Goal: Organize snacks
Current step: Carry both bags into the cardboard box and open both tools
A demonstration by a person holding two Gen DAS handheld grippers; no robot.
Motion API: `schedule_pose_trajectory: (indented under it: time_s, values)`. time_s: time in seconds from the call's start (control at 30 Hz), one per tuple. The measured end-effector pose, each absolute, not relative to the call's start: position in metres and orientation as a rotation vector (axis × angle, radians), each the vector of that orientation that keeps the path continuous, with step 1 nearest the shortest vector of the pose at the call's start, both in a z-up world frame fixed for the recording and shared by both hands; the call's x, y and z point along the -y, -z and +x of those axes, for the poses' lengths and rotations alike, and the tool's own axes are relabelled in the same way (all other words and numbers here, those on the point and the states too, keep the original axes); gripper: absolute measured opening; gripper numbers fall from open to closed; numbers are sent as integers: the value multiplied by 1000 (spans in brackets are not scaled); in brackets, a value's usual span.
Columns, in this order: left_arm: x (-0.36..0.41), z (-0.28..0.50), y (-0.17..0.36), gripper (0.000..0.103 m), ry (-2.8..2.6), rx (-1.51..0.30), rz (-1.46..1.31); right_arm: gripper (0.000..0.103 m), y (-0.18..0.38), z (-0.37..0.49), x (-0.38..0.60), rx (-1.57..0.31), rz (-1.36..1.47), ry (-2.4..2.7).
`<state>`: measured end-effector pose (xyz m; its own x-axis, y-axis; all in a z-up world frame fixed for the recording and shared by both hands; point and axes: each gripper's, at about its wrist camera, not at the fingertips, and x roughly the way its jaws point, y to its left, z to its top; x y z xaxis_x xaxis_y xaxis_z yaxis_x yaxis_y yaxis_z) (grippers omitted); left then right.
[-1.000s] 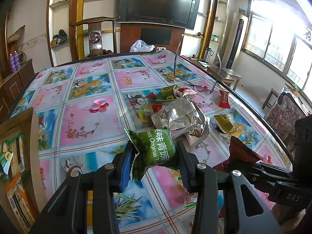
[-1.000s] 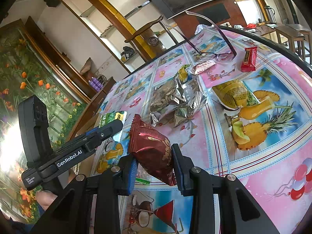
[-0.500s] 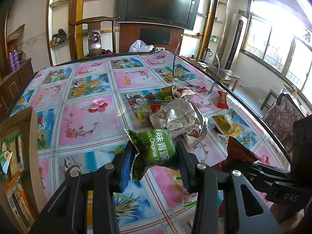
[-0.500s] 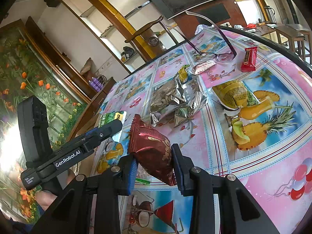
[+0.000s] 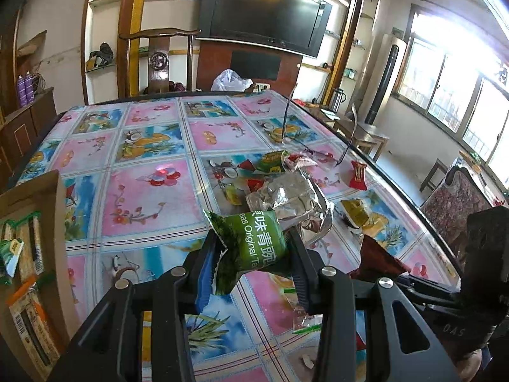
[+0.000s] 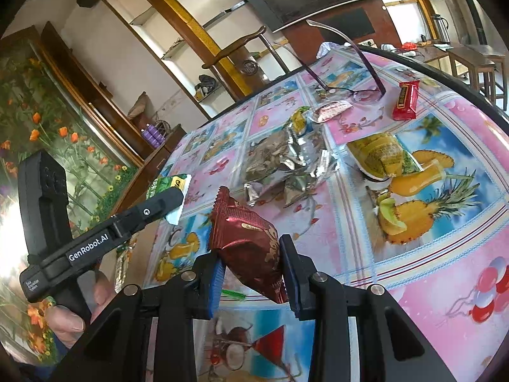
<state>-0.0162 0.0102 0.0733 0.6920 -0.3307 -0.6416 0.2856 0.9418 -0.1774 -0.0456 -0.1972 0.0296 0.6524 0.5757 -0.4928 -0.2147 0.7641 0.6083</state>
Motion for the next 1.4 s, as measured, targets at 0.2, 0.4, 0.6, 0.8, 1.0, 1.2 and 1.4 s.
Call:
schedule_pose_trajectory:
  time_s: [0.2, 0.4, 0.6, 0.8, 1.0, 1.2, 1.4]
  values:
    - [-37, -31, -83, 41, 324, -712, -105, 36, -36, -52, 178, -731, 506, -516]
    - [-75, -52, -97, 41, 275, -670, -137, 36, -43, -56, 158, -727, 479, -565]
    - [-118, -71, -110, 41, 201, -625, -165, 36, -48, -59, 140, -730, 454, -605]
    - [-170, -85, -109, 41, 116, -610, -222, 36, -61, -56, 119, -730, 433, -657]
    - [-224, -100, -93, 41, 8, -626, -273, 36, -71, -49, 76, -763, 412, -759]
    - [-261, -112, -69, 41, -47, -657, -319, 36, -74, -43, 11, -824, 370, -885]
    - [-276, -112, -44, 41, -61, -708, -354, 36, -57, -42, -50, -895, 299, -948]
